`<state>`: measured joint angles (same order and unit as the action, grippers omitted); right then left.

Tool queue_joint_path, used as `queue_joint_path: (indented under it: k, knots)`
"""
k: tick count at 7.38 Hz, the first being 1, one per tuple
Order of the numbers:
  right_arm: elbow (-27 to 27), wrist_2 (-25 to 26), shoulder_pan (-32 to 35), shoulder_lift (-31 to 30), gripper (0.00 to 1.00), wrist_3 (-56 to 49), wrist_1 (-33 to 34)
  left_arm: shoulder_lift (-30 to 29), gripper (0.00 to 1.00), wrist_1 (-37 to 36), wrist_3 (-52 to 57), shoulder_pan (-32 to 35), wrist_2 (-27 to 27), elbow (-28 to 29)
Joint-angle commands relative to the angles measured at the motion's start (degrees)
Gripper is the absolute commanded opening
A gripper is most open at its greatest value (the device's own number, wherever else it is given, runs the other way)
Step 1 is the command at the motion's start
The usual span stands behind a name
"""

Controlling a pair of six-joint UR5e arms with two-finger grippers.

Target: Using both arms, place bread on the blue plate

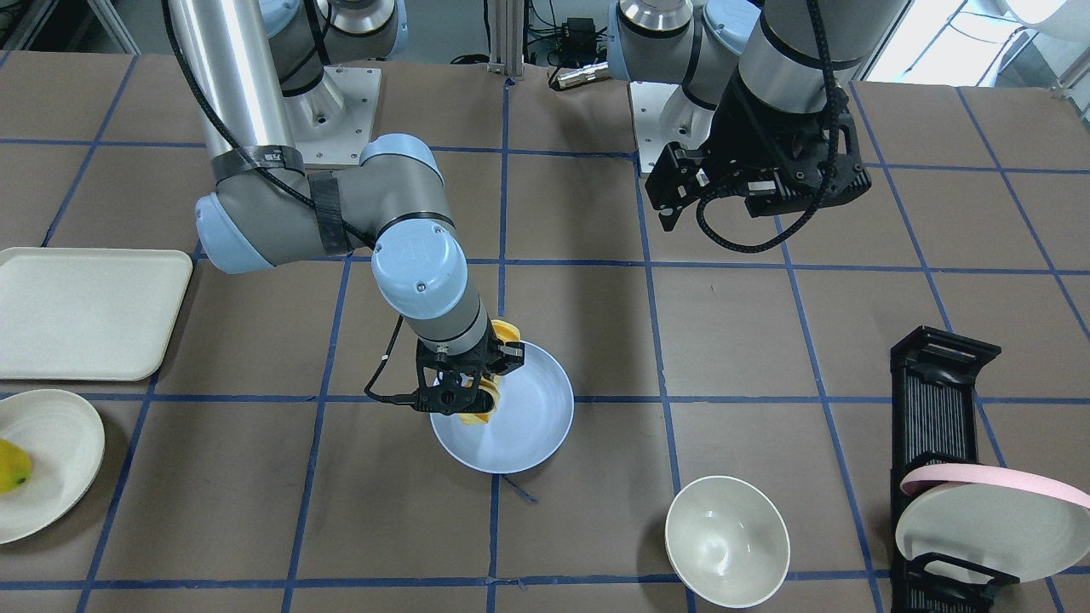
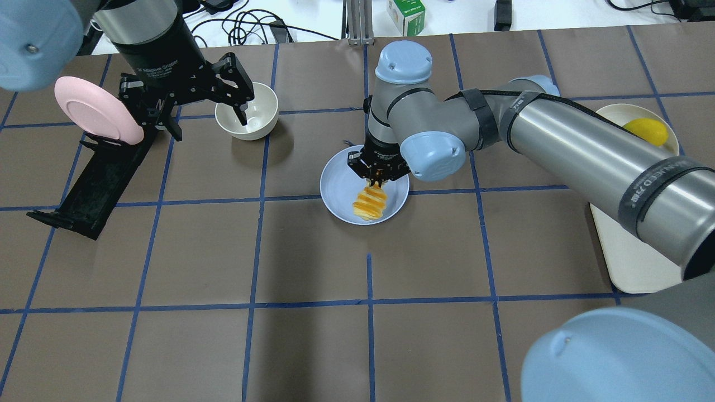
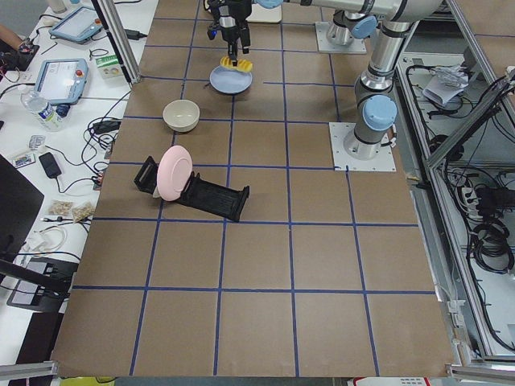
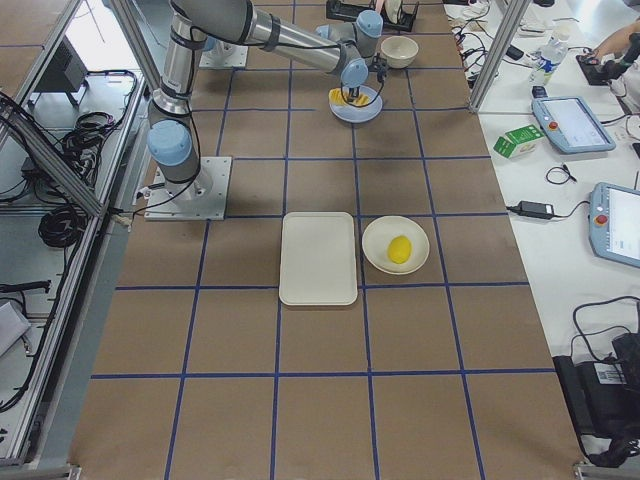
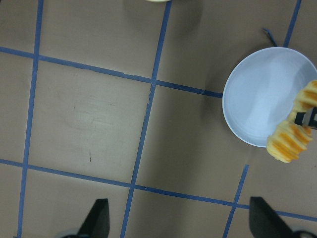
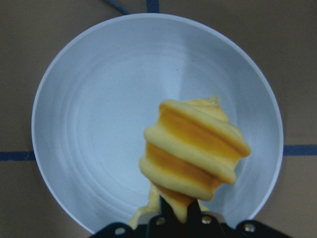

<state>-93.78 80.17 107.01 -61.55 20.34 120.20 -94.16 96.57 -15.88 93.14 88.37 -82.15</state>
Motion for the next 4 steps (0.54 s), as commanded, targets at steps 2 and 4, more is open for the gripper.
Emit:
queue_joint_path:
  k: [2, 4]
  knots:
    - [-0.35, -0.11, 0.21, 1.52, 1.00, 1.45, 1.53, -0.14, 1.00, -1.73, 0.49, 0.03, -0.13, -0.12]
    - [2.70, 0.07, -0.05, 1.26, 1.00, 3.22, 0.48, -0.32, 1.00, -4.19, 10.57, -0.15, -0.22, -0.20]
